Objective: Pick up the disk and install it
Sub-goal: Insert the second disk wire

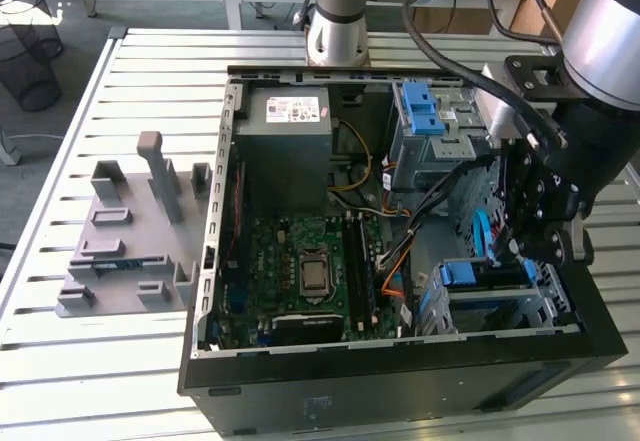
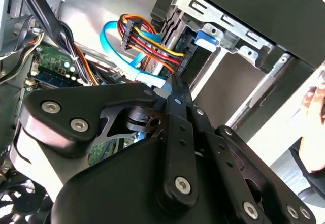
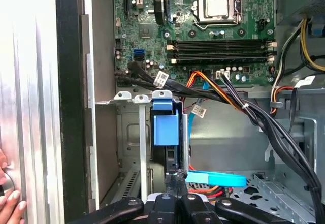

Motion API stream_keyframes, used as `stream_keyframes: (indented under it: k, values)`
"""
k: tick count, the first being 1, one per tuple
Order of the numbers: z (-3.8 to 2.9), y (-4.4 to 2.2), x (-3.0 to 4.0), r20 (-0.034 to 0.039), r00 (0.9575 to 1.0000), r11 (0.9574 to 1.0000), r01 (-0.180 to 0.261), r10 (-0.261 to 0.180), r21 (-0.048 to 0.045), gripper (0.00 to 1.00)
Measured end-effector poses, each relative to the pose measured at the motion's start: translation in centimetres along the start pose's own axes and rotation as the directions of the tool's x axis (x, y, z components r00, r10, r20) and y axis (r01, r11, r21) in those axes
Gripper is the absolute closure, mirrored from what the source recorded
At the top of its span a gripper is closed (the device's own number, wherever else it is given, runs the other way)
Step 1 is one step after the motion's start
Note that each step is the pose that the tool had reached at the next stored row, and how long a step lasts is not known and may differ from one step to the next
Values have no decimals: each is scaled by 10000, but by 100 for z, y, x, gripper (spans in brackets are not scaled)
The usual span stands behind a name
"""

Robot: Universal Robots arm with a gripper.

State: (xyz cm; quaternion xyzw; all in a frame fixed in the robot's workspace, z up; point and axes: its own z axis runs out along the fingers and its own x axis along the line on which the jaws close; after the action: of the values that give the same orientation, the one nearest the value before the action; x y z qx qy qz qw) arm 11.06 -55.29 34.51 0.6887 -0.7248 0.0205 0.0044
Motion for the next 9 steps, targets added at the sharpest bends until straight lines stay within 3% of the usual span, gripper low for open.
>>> stream_keyframes:
  k: [3, 9]
  values:
    - [-35, -1, 1, -1, 10000, 10000, 1, -1, -1, 89]
    - [-40, -1, 2, -1, 10000, 10000, 1, -1, -1, 89]
